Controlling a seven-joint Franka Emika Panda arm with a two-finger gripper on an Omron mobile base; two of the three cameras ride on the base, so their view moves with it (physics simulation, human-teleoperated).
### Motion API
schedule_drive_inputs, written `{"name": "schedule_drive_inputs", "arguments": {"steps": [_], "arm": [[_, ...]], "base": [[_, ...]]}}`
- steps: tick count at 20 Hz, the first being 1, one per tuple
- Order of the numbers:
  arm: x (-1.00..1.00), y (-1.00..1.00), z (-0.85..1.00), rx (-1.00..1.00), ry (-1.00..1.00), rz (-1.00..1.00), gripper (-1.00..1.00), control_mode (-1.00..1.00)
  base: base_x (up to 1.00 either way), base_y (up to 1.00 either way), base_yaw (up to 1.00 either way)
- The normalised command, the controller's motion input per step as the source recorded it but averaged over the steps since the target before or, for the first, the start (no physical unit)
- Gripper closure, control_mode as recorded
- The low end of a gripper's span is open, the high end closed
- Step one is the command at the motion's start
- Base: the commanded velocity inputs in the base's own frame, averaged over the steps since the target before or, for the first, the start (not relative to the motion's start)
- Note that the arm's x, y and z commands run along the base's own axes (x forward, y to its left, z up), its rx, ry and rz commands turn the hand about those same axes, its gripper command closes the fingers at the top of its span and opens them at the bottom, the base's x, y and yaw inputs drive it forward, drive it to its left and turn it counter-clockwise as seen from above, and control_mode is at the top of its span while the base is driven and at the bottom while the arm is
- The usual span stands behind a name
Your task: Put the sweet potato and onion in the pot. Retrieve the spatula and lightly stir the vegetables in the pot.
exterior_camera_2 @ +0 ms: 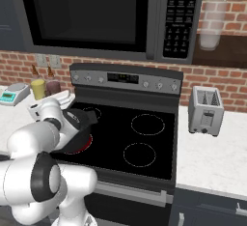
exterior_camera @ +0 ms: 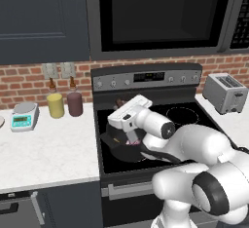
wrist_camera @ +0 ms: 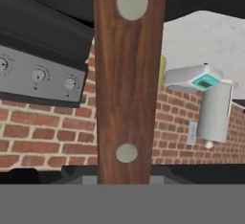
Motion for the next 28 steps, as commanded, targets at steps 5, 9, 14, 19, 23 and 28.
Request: {"name": "schedule_drive_inputs", "arguments": {"steps": [5,9,14,19,23,28], "arm": [[0.00,0.00,0.00,0.00,0.00,0.00,1.00,-1.00],[0.04,0.00,-0.12,0.02,-0.02,0.00,1.00,-1.00],[0.22,-0.01,-0.31,0.06,-0.08,0.00,1.00,-1.00],[0.31,-0.03,-0.34,0.07,-0.08,0.00,1.00,-1.00],[0.14,-0.09,-0.33,0.04,-0.06,0.00,1.00,-1.00],[0.01,-0.17,-0.34,0.02,-0.08,0.00,1.00,-1.00]], "base": [[0.00,0.00,0.00],[0.00,0.00,0.00],[0.00,0.00,0.00],[0.00,0.00,0.00],[0.00,0.00,0.00],[0.00,0.00,0.00]]}}
